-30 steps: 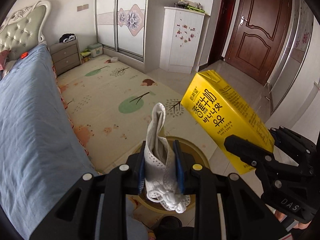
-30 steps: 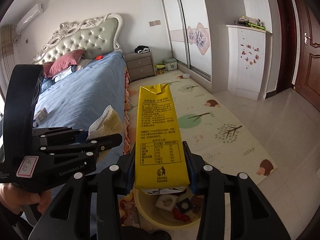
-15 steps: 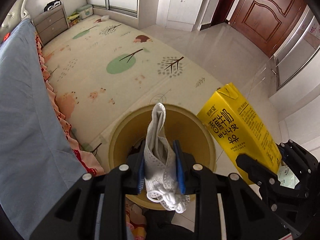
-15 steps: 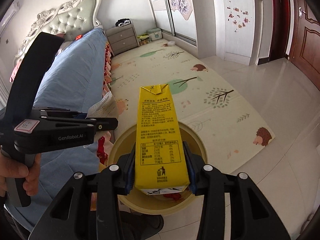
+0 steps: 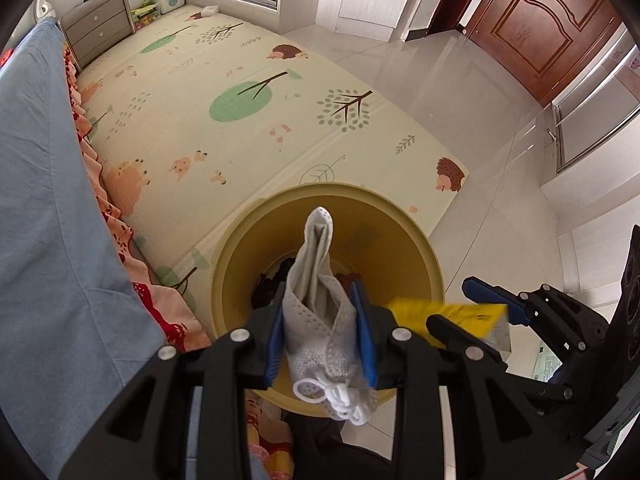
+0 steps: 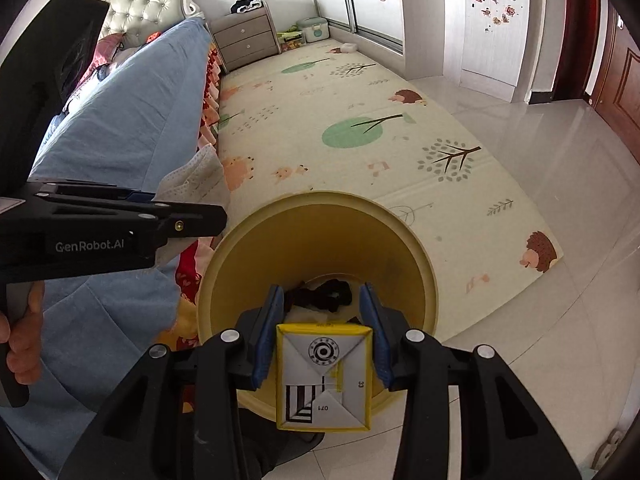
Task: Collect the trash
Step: 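Carry the yellow carton and white mask over the yellow bin and open both grippers, then move both open tools back over the bed toward the sock and tissue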
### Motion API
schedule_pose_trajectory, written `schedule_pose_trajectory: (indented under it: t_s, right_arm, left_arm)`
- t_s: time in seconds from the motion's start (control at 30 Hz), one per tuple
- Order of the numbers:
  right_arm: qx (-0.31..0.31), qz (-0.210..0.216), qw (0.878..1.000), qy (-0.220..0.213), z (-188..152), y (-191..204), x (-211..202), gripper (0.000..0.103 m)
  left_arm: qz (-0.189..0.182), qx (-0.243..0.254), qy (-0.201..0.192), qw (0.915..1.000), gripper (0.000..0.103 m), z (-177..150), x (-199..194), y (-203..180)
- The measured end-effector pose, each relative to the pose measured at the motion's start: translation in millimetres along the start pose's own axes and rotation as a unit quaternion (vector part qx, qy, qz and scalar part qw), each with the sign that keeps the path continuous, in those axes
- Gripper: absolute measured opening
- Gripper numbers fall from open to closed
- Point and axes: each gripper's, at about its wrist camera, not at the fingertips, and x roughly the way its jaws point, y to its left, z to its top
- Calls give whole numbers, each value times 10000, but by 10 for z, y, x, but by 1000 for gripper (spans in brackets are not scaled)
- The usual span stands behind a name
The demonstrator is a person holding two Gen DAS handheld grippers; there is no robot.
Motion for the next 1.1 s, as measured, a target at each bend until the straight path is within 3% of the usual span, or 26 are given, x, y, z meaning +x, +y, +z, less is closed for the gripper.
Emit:
schedule_pose_trajectory:
  t_s: [0.07, 0.1, 0.17, 0.37, 0.67, 0.9, 1.1]
  right_arm:
    - [-92, 12, 10000, 2, 4, 34, 6, 43]
    - [-140, 1, 9999, 26, 9, 50, 22, 60]
    - [-145, -82, 9998, -91, 13, 75, 16, 78]
    - [-49, 3, 10000, -51, 21, 62, 25, 77]
    - [-21, -86, 9998, -173, 14, 77, -142, 77]
    - [-157, -95, 9981, -583, 94, 240, -535, 77]
    - [-526, 90, 9926, -1090, 217, 659, -950, 77]
  left_arm:
    - [-91, -41, 110, 9999, 57, 7, 33, -7]
    - [-118, -99, 173, 9997, 84, 11, 50, -1]
    - [-22, -165, 168, 9997, 97, 3, 55, -2]
    - [117, 46, 279, 9995, 97, -32, 96, -56]
    - [24, 32, 31, 10000, 97, -48, -71, -55]
    - [-57, -63, -707, 9975, 97, -85, -611, -43]
    - [111, -29, -1626, 9866, 97, -290, -1397, 109]
